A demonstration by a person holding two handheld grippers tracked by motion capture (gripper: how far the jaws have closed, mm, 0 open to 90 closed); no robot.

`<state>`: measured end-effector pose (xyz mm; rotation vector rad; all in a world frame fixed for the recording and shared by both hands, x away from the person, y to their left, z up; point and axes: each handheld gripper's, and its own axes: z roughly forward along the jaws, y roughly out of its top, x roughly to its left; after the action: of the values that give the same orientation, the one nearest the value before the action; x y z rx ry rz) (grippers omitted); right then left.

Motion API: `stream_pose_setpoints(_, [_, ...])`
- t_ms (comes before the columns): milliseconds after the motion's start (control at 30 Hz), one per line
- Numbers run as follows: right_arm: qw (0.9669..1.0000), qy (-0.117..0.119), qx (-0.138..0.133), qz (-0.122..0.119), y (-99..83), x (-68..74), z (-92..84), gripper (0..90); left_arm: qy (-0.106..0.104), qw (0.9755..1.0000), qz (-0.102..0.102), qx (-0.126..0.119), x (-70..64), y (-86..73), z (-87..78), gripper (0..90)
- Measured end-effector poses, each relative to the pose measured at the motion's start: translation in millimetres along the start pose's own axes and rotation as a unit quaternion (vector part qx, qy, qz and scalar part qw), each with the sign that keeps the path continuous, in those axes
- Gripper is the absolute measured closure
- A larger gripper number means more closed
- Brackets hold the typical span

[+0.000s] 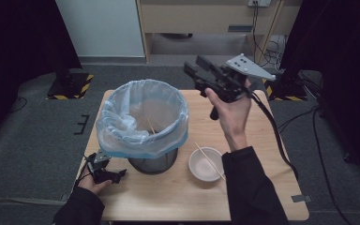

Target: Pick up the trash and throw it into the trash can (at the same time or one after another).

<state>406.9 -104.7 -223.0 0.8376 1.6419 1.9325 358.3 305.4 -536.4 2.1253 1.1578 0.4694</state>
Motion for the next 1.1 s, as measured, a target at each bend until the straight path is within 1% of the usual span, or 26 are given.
stream_pose_setpoints(67, [0.9999,-0.01,0.005,0.0,-2.0,-8.6,-14.6,45.0,0.0,1.0,0.0,0.0,0.0,0.0,0.0,0.0])
stream_pose_setpoints(133, [0.9998,-0.019,0.011,0.002,-7.8,-17.0,-29.9,42.1,0.0,1.0,0.0,0.0,0.0,0.0,0.0,0.0])
stream_pose_setpoints(200, [0.9996,-0.025,0.012,0.004,-14.5,-22.4,-40.6,41.3,0.0,1.0,0.001,0.002,0.1,0.0,-0.2,0.0])
stream_pose_setpoints(300, [0.9992,-0.031,0.024,0.004,-28.1,-29.2,-56.5,38.8,0.0,1.0,0.001,0.002,0.1,0.0,-0.3,0.0])
stream_pose_setpoints(333, [0.999,-0.032,0.032,0.005,-34.5,-31.4,-62.4,37.5,0.0,1.0,0.001,0.002,0.1,0.0,-0.3,0.0])
stream_pose_setpoints(400, [0.9987,-0.034,0.038,0.006,-44.7,-34.1,-70.6,36.9,0.0,1.0,0.001,0.002,0.1,0.0,-0.2,0.0])
stream_pose_setpoints(467, [0.9982,-0.034,0.049,0.008,-62.2,-38.2,-83.1,35.7,0.0,1.0,0.001,0.002,-0.1,0.0,-0.2,0.0])
stream_pose_setpoints(567, [0.9975,-0.036,0.06,0.011,-83.4,-43.1,-96.3,34.7,0.0,1.0,0.0,0.002,-0.2,0.1,-0.3,0.0])
stream_pose_setpoints(700, [0.9957,-0.044,0.08,0.021,-109.7,-50.4,-110.5,34.3,0.0,1.0,0.0,0.002,-0.2,0.1,-0.3,0.0])
stream_pose_setpoints(867, [0.9925,-0.057,0.105,0.026,-136.2,-59.1,-124.0,35.7,0.0,1.0,0.0,0.002,-0.2,0.1,-0.3,0.0])
stream_pose_setpoints(933, [0.9901,-0.062,0.122,0.031,-145.6,-62.6,-127.0,36.3,0.001,1.0,0.0,0.002,-0.3,0.1,-0.2,0.0])
stream_pose_setpoints(1033, [0.9879,-0.067,0.137,0.028,-157.5,-64.6,-129.2,36.9,0.0,1.0,0.0,0.002,-0.3,0.1,-0.2,0.0])
stream_pose_setpoints(1100, [0.9853,-0.07,0.155,0.019,-165.6,-64.1,-129.2,36.8,0.0,1.0,0.0,0.002,-0.2,0.1,-0.2,0.0])
